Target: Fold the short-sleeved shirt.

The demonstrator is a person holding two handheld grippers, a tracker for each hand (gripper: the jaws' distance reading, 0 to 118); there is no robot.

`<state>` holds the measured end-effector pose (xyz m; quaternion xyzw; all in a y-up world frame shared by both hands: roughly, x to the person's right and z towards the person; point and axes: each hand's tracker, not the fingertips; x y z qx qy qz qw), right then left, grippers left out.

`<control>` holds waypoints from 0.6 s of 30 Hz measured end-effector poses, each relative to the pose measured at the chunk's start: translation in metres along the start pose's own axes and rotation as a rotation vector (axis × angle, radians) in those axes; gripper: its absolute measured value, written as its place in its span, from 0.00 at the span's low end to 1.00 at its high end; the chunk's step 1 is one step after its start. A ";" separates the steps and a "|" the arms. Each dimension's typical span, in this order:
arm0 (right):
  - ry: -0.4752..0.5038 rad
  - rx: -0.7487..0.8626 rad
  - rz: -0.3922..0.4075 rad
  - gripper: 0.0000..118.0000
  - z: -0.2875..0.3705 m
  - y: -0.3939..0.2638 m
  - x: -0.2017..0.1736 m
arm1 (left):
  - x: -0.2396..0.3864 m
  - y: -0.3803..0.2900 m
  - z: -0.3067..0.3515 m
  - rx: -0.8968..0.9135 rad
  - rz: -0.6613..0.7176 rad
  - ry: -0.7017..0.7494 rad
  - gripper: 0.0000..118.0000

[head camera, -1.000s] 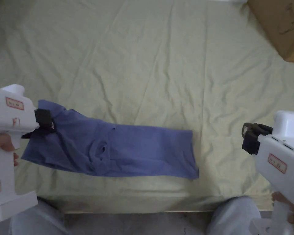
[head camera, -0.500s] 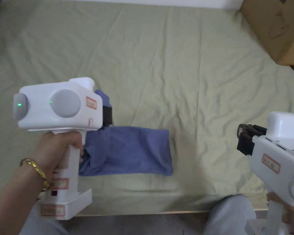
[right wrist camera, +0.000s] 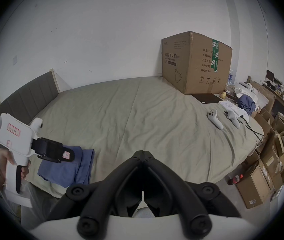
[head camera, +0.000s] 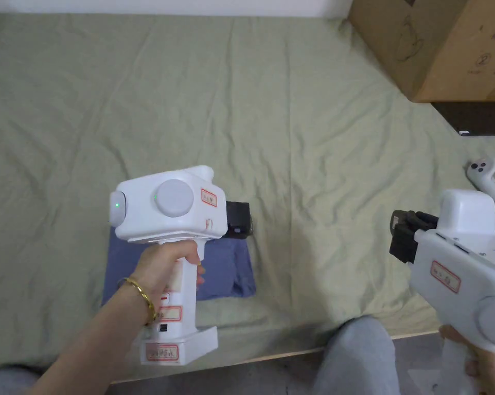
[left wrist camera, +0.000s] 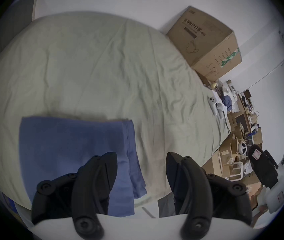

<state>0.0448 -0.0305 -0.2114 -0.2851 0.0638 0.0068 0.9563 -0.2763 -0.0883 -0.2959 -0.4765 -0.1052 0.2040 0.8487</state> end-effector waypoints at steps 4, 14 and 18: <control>0.013 0.004 0.003 0.00 0.004 0.002 -0.016 | -0.004 -0.005 0.028 0.181 -0.092 0.095 0.31; 0.074 -0.007 0.011 0.00 -0.004 -0.002 -0.030 | -0.023 -0.069 -0.059 -0.049 -0.134 0.182 0.04; 0.081 0.003 0.027 0.00 -0.001 -0.001 -0.033 | -0.029 -0.070 -0.055 0.027 -0.004 0.143 0.03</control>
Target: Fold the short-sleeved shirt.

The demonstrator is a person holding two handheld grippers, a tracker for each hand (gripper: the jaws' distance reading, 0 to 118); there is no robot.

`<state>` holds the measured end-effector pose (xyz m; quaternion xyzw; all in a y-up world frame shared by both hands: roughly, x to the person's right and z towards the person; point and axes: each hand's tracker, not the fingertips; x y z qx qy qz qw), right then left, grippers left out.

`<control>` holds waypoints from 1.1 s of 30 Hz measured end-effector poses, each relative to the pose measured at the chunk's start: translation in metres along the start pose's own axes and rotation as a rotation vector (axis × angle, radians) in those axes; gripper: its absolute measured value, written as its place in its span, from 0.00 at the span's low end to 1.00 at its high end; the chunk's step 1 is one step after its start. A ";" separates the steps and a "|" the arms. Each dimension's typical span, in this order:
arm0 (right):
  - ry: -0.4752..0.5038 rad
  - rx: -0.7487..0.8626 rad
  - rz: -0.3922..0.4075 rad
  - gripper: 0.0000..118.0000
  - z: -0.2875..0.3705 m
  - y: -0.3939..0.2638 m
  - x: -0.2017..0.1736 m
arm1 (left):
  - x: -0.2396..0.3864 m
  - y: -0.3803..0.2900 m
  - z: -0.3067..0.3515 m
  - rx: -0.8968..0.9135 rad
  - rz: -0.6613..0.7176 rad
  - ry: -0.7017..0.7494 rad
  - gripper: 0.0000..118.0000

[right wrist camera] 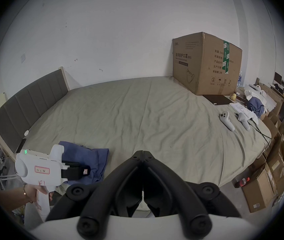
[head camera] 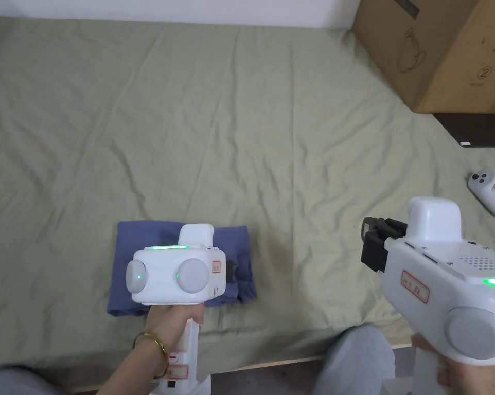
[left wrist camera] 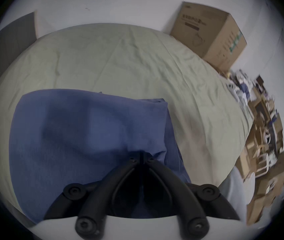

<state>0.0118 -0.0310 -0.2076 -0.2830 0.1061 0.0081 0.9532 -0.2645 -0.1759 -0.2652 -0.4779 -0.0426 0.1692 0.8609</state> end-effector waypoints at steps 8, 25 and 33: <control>0.051 0.021 0.053 0.00 -0.006 0.010 -0.019 | -0.011 0.021 0.104 0.374 -0.025 -0.022 0.03; 0.253 -0.059 0.109 0.00 -0.121 -0.029 -0.187 | -0.085 -0.023 0.187 0.634 -0.084 0.365 0.03; 0.149 -0.293 0.127 0.00 -0.182 -0.081 -0.207 | -0.106 -0.012 0.188 0.609 0.010 0.323 0.27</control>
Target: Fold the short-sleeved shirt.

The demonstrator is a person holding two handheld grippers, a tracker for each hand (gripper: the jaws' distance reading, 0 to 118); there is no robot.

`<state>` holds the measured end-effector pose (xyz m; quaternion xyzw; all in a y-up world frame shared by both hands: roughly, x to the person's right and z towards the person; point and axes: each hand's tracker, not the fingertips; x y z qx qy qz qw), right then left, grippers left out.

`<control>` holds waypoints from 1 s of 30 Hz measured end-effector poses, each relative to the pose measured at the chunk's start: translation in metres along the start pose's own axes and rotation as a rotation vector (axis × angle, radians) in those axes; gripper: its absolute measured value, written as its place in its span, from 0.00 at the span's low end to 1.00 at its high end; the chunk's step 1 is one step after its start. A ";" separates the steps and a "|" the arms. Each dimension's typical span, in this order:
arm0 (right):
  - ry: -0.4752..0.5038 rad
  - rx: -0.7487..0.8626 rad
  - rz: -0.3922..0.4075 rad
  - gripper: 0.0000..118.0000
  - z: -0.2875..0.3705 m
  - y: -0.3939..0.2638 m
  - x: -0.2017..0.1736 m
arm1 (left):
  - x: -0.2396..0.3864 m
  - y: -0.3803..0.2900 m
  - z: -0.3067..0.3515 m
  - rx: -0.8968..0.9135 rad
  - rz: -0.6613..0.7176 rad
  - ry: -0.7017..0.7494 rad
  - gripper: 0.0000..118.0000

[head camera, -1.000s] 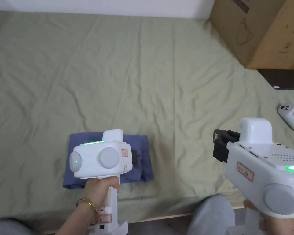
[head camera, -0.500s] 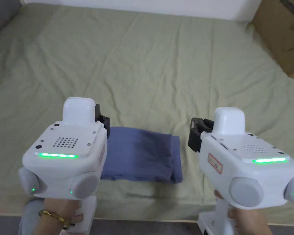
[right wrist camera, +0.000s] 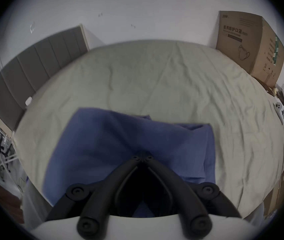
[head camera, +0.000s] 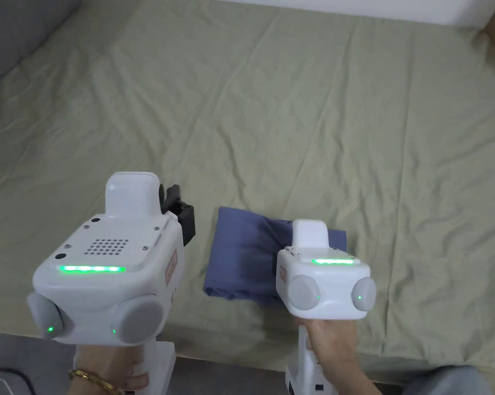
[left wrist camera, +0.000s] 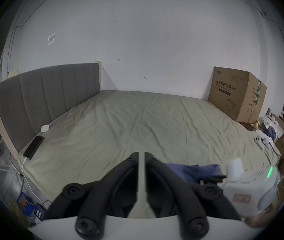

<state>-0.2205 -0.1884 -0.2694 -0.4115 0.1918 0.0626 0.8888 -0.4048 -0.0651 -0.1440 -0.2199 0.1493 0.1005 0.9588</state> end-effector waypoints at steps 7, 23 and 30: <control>-0.017 0.021 0.060 0.00 0.007 0.002 -0.004 | -0.035 0.023 -0.064 -0.313 0.272 -0.261 1.00; 0.044 0.010 0.008 0.00 0.014 0.006 0.008 | -0.057 -0.065 -0.183 -0.923 0.705 -0.851 0.96; 0.073 -0.014 -0.023 0.00 0.017 0.015 0.018 | -0.034 -0.070 -0.203 -0.946 0.615 -0.648 0.19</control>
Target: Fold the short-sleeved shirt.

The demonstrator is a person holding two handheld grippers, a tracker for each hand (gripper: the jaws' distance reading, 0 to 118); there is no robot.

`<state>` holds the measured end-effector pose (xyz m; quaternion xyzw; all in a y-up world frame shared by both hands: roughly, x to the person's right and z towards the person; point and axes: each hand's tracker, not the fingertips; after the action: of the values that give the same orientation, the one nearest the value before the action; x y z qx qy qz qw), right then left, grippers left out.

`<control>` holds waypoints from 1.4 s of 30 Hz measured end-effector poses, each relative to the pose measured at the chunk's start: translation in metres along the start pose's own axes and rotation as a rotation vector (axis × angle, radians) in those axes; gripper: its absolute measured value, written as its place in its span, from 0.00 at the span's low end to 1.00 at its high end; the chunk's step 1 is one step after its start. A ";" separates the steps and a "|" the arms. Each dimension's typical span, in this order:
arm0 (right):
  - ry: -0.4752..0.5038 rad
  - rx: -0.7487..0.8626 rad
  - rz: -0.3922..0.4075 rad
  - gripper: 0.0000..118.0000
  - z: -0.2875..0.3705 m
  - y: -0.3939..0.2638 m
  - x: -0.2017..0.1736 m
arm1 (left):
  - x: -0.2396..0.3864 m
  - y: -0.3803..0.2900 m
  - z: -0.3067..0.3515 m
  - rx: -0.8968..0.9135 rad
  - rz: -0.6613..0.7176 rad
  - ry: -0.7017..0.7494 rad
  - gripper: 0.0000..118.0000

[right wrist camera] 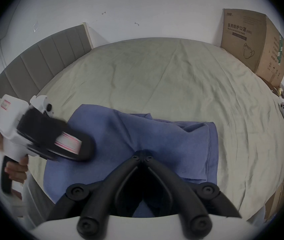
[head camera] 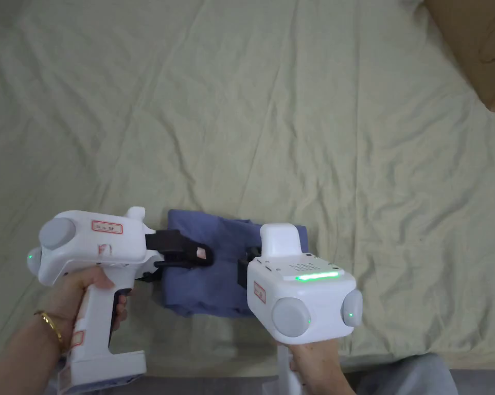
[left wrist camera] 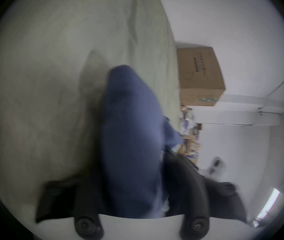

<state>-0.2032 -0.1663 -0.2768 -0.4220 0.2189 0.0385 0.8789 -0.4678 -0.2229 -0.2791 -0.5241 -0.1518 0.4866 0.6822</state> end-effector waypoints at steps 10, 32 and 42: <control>0.006 0.185 -0.070 0.00 0.101 0.027 0.061 | 0.050 -0.004 0.028 -0.009 -0.029 0.108 0.15; -0.029 0.262 -0.113 0.00 0.153 0.029 0.065 | -0.029 0.067 0.311 0.337 -0.105 1.172 0.38; -0.055 0.318 -0.078 0.00 0.174 0.037 0.076 | 0.050 0.021 0.304 0.879 -0.391 1.341 0.15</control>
<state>-0.0831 -0.0189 -0.2400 -0.2846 0.1816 -0.0195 0.9411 -0.6720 -0.0099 -0.1891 -0.3525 0.4035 -0.0419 0.8433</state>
